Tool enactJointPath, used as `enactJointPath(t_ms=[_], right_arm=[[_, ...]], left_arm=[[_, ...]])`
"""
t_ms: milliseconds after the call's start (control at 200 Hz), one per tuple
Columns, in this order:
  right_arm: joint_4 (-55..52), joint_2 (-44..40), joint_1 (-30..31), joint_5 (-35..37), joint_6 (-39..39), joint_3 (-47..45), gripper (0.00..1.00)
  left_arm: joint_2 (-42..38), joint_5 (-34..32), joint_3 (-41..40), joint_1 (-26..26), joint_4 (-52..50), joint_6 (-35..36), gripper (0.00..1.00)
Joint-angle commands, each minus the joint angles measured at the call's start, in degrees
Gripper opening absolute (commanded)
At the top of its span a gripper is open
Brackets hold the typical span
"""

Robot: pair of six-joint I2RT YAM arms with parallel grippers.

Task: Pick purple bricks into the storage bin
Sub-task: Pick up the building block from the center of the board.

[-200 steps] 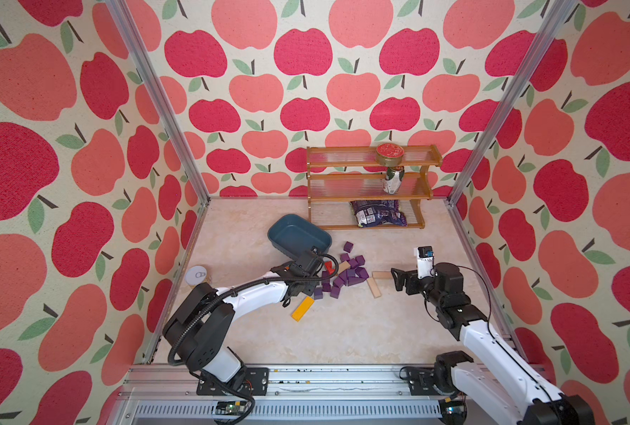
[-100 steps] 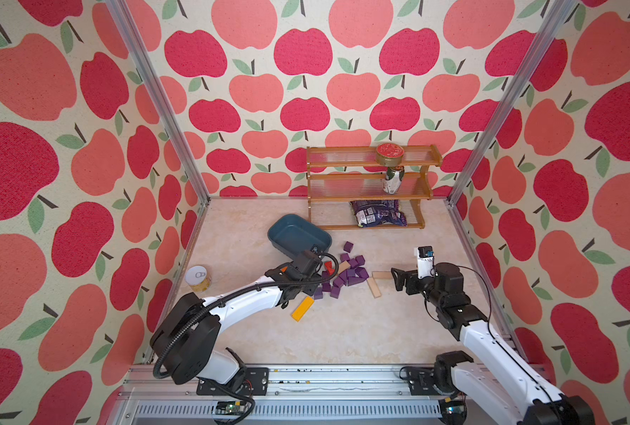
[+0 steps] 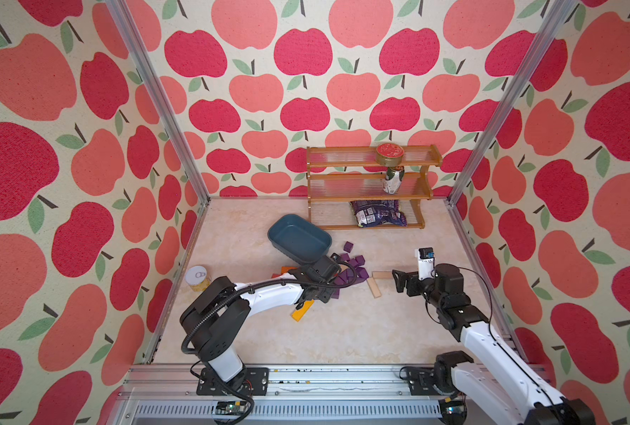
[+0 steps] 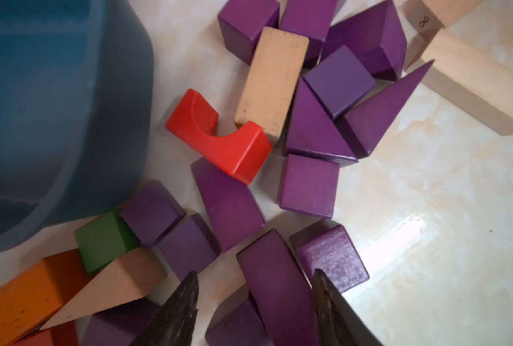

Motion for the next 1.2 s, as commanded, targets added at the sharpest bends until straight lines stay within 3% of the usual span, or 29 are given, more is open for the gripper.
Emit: enactJointPath(t_ms=[0,160,320,700,820,925,1130,1190], right_arm=[[-2.78,0.53,0.25,1.08,1.30,1.95,0.99],[-3.15,1.31,0.25,1.46,1.52,2.42,0.99],[-4.19,2.08,0.31,1.58,1.83,2.94,0.99],[-5.08,5.82,0.35,-2.37,4.50,3.78,0.99],[-3.62,7.86,1.81,-4.74,6.28,4.01,0.99],[-4.30,11.43,7.02,-2.63,6.07,6.57,0.99],[-5.88,21.69,15.82,-0.25,6.32,14.94,0.99],[-5.81,25.23,17.44,-0.93,6.75,17.54,0.99]], left_arm=[[2.12,1.45,3.05,-1.43,-1.32,-0.61,0.59],[3.60,5.01,4.28,-1.73,0.94,-1.70,0.59],[2.45,3.22,4.79,-1.74,0.62,-1.65,0.59],[-11.19,-0.06,-2.14,1.81,1.49,-2.89,0.63],[-19.04,-0.45,-7.10,5.39,1.50,-4.61,0.69],[-25.60,-0.57,-12.02,8.54,1.35,-5.58,0.75],[-38.74,-0.58,-20.42,11.61,1.21,-5.95,1.00],[-42.45,-0.75,-22.38,11.94,1.32,-6.06,0.99]])
